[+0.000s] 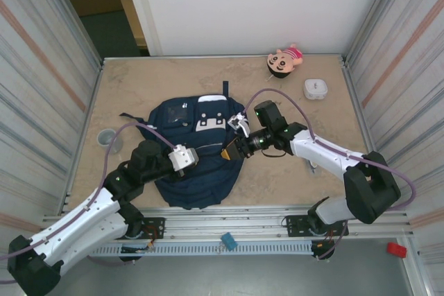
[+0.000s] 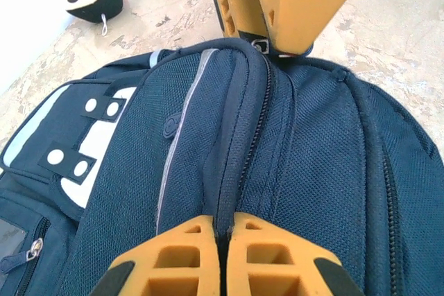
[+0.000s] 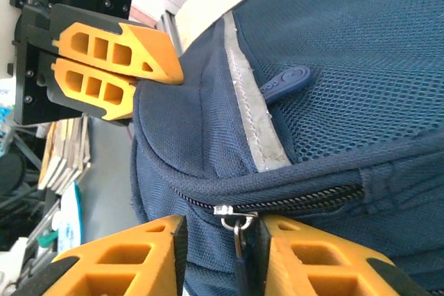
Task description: Pack books, pencil case, and school supplies into a backpack
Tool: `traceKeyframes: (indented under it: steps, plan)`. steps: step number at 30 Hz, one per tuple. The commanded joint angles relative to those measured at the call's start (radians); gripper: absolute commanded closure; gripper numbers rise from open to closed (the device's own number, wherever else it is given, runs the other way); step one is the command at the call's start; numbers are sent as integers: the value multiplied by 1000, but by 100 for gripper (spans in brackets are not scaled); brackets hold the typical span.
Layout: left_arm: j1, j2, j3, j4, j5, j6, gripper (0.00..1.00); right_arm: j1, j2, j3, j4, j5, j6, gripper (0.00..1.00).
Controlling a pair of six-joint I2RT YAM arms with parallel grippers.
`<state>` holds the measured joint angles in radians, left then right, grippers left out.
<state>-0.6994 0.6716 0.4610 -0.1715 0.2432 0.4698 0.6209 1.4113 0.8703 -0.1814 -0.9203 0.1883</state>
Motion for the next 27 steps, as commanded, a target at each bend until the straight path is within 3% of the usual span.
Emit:
traceKeyframes:
  steps: [1,7,13,18,27]
  plan:
    - [9,-37,36,107,1,-14,100,8,3,-11,18,-18,16,66]
    - [9,-49,31,110,-20,-16,100,6,-44,-51,10,40,20,66]
    - [9,-46,31,114,-39,-21,100,2,-75,-62,-9,65,23,83]
    - [9,-46,31,114,-46,-26,100,6,-100,-70,6,85,54,92]
    - [8,15,49,170,13,-85,100,73,-170,-39,0,175,134,97]
